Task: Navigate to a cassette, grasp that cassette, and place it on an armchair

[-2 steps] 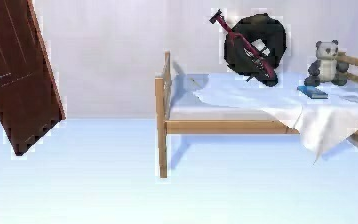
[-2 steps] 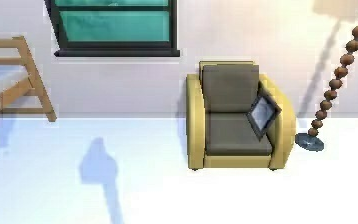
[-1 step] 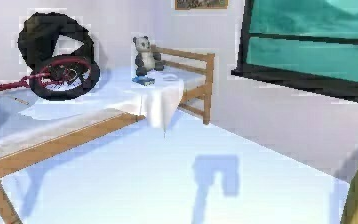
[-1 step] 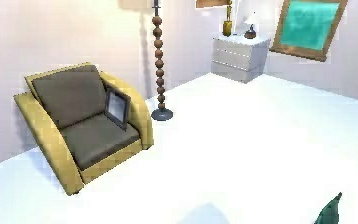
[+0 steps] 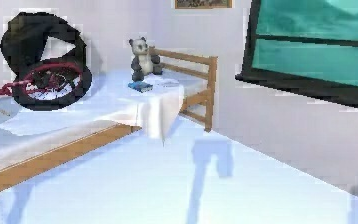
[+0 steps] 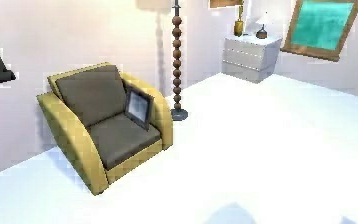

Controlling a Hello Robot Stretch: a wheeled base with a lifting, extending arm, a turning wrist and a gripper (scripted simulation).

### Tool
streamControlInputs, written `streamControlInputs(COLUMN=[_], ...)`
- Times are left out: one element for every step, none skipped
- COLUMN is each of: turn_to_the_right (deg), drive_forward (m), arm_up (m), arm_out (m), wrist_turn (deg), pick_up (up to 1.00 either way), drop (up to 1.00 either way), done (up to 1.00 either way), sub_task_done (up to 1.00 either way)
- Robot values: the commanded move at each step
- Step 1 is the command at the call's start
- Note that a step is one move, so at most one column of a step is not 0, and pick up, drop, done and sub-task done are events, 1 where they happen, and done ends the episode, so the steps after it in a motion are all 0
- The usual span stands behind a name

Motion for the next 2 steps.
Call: streamControlInputs(turn_to_the_right=[-45.0, -36.0], drive_forward=[0.0, 0.0], arm_up=[0.0, 0.0], arm_out=[0.0, 0.0], wrist_turn=[0.0, 0.0], pick_up=[0.0, 0.0], drop=[0.0, 0.0], done=[0.0, 0.0], sub_task_done=[0.0, 0.0])
